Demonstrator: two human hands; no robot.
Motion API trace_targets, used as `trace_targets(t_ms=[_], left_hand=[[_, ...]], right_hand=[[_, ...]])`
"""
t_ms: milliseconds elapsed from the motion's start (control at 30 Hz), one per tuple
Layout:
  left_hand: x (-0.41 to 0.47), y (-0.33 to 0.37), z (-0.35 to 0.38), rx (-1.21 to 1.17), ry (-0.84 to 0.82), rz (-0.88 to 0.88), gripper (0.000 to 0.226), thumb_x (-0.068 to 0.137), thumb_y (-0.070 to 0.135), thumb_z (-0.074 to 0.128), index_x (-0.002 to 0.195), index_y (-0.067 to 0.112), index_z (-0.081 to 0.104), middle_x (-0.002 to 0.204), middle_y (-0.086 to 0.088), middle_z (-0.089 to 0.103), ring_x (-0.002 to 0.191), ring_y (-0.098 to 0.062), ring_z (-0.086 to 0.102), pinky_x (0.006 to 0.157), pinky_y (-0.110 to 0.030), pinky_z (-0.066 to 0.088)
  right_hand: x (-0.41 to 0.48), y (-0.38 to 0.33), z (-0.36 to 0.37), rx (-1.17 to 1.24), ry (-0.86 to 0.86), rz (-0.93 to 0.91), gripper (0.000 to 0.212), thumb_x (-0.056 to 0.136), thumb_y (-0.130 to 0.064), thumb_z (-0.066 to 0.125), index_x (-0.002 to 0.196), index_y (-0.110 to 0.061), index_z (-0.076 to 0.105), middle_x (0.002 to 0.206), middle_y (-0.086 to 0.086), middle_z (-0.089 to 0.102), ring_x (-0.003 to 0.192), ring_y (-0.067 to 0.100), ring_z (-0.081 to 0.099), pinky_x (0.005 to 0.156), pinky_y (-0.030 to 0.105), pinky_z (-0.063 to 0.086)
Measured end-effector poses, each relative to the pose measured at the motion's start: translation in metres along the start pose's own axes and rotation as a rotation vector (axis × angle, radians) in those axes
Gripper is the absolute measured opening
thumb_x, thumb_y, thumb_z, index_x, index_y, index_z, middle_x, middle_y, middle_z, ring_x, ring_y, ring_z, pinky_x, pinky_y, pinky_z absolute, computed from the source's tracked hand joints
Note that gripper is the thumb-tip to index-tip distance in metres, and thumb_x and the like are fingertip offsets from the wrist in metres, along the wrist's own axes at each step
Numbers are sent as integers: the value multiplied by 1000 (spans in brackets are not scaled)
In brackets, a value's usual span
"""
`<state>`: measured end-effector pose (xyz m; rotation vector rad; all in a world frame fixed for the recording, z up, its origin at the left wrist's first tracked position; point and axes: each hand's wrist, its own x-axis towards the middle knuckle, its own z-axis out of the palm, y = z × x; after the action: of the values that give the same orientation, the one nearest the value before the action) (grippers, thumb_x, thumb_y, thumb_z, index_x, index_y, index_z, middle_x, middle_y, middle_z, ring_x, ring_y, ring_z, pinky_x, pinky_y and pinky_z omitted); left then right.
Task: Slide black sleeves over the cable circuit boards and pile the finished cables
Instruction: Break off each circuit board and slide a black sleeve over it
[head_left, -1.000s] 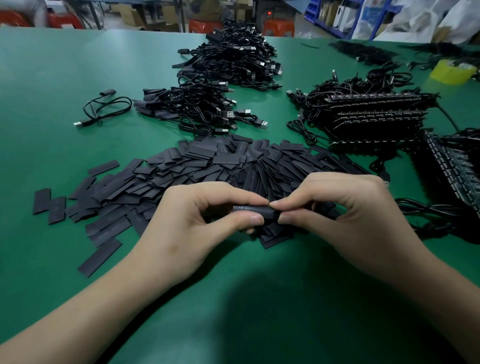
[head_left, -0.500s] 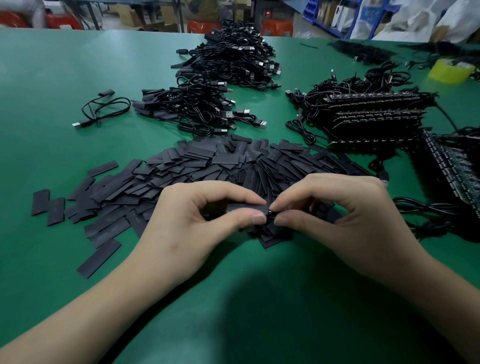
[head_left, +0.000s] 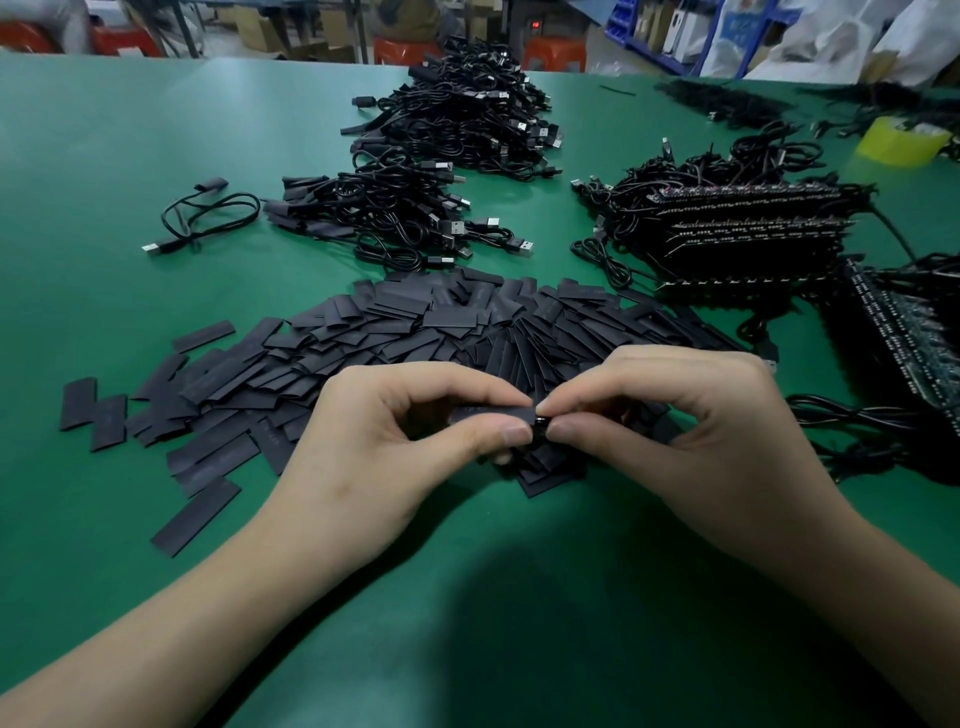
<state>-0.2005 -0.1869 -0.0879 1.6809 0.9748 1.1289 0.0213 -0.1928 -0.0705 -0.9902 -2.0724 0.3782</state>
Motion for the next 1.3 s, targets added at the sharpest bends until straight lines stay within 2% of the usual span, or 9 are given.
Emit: trace_targets(t_ms=[367, 433, 500, 700, 833, 1033, 1100, 1200, 1300], left_hand=[[-1, 3, 2, -14, -21, -26, 14, 77, 32, 78, 90, 29, 80, 75, 0, 77, 69, -10, 72, 72, -17, 55], [-1, 2, 1, 2, -22, -25, 16, 76, 34, 82, 91, 29, 80, 76, 1, 78, 71, -12, 73, 73, -18, 55], [-1, 1, 0, 25, -18, -23, 20, 74, 37, 84, 92, 31, 80, 78, 2, 78, 72, -12, 73, 73, -19, 55], [-1, 0, -1, 60, -26, -10, 19, 73, 36, 85, 91, 32, 80, 80, 7, 78, 73, -3, 71, 72, -14, 53], [-2, -1, -1, 38, -43, -28, 21, 73, 42, 79, 93, 34, 80, 82, 7, 79, 74, -7, 73, 74, -18, 56], [-1, 0, 0, 27, -66, -36, 20, 73, 41, 79, 92, 34, 80, 79, 6, 78, 72, -5, 72, 71, -15, 53], [-1, -1, 1, 49, -26, -25, 24, 71, 44, 80, 93, 34, 80, 81, 7, 78, 74, -8, 73, 73, -18, 54], [1, 0, 2, 64, 141, -24, 33, 64, 46, 89, 93, 32, 81, 81, 1, 78, 73, -18, 72, 73, -29, 59], [2, 2, 3, 19, 283, -43, 32, 62, 40, 86, 91, 26, 81, 78, 1, 78, 70, -13, 72, 71, -20, 58]], right_hand=[[-1, 0, 2, 207, -55, 128, 7, 86, -22, 77, 91, -27, 78, 81, -12, 73, 74, 9, 68, 69, 17, 49], [-2, 0, 3, 261, -57, 167, 7, 85, -25, 79, 90, -29, 77, 77, -10, 72, 68, 7, 65, 65, 22, 51], [-1, 0, 4, 310, -54, 213, 12, 82, -30, 79, 93, -29, 76, 74, -3, 70, 65, 16, 61, 63, 32, 51], [-2, 3, 2, 292, -86, 233, 14, 82, -23, 82, 94, -31, 81, 78, -5, 74, 69, 16, 68, 68, 39, 54], [-3, 2, 3, 267, -86, 209, 11, 82, -19, 81, 90, -27, 80, 80, -7, 75, 72, 11, 70, 69, 36, 55], [-3, 5, 3, 262, -91, 214, 10, 82, -22, 81, 89, -28, 79, 79, -6, 75, 71, 12, 69, 67, 36, 54], [-3, 5, 3, 253, -80, 205, 8, 83, -25, 82, 89, -29, 79, 78, -6, 74, 69, 11, 68, 65, 33, 53], [-2, 4, 2, 226, -26, 189, 8, 84, -26, 81, 89, -32, 79, 78, -10, 73, 68, 8, 66, 63, 22, 51], [-2, 1, 4, 200, 50, 184, 9, 83, -27, 81, 89, -33, 79, 78, -9, 73, 68, 11, 66, 64, 24, 51]])
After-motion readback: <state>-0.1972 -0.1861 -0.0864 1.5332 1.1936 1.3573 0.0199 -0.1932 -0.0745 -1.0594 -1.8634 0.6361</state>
